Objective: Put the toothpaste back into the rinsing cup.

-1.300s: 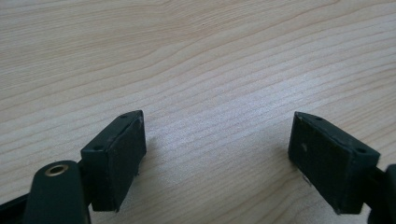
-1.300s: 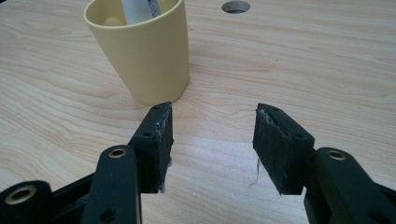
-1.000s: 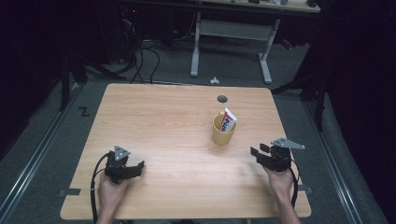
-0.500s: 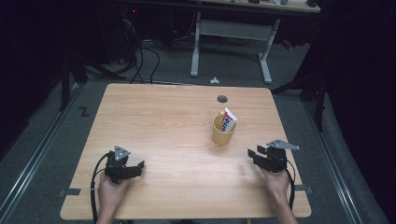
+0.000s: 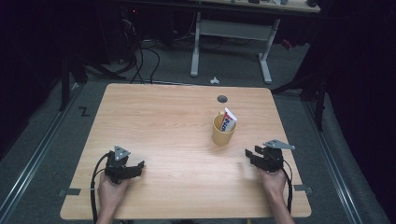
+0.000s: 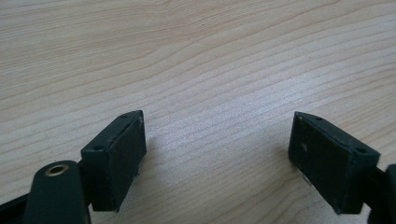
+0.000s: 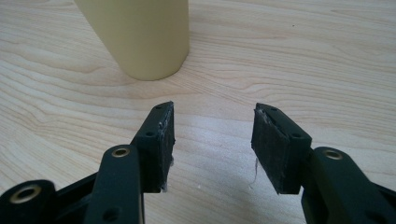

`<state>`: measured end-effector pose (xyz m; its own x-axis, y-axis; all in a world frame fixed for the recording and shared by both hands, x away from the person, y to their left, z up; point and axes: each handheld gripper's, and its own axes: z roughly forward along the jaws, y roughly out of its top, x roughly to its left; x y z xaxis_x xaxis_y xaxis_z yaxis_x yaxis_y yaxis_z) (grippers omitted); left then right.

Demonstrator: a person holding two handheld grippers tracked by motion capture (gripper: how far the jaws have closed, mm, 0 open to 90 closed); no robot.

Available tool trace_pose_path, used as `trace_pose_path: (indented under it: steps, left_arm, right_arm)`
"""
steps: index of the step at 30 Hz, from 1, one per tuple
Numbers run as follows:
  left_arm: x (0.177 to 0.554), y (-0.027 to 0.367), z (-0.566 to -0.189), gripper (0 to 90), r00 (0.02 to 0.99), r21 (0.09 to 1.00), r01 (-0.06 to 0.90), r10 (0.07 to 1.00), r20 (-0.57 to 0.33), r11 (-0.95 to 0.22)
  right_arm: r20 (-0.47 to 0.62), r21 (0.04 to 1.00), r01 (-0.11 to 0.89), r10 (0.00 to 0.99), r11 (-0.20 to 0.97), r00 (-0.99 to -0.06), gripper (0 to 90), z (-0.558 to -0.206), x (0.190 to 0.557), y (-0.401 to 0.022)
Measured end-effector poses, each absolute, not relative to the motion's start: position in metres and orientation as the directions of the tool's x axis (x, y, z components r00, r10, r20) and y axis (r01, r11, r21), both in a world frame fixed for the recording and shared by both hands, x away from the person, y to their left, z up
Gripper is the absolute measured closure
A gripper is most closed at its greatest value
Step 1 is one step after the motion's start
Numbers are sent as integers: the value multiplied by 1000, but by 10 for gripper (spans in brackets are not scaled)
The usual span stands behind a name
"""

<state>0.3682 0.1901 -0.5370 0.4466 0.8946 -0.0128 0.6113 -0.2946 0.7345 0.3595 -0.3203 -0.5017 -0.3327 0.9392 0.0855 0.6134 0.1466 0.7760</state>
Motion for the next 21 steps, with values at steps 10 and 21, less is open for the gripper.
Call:
trace_pose_path:
  steps: [10, 21]
  left_arm:
    - [368, 190, -537, 195, 447, 735, 611, 894, -13, -295]
    - [368, 190, -537, 195, 447, 735, 611, 894, -13, -295]
  right_arm:
    - [57, 777, 607, 942, 166, -331, 479, -509, 366, -314]
    - [32, 765, 618, 949, 179, -315, 461, -517, 374, -311]
